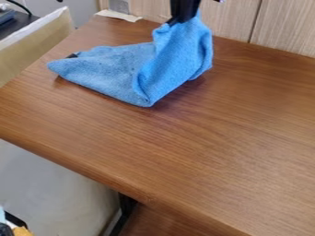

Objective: Fold the cloth from bottom right to top left

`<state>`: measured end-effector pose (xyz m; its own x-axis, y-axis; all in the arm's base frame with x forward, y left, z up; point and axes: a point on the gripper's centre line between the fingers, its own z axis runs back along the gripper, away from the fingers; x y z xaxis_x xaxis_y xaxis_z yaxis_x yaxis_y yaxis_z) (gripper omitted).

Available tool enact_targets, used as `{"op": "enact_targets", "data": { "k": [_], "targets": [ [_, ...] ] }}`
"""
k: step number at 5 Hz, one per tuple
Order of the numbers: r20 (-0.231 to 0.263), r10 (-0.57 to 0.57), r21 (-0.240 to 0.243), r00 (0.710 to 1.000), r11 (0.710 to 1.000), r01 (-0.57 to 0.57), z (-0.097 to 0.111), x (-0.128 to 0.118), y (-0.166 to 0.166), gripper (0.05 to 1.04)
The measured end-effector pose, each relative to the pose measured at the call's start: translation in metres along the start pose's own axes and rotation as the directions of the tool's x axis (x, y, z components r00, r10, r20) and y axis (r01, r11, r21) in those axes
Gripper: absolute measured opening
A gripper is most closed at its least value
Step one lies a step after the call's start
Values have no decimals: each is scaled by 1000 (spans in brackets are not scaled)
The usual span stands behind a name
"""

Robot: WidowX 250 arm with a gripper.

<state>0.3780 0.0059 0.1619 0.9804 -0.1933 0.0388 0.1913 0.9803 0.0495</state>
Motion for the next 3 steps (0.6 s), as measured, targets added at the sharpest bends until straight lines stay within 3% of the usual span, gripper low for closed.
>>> {"op": "enact_targets", "data": {
  "k": [1,2,3],
  "targets": [
    [-6,95,-9,996,995,-95,-9,-3,43,74],
    [-28,146,-43,989,988,-147,-37,-10,71,74],
    [-72,126,-61,989,990,-131,-67,-12,85,74]
  ]
}}
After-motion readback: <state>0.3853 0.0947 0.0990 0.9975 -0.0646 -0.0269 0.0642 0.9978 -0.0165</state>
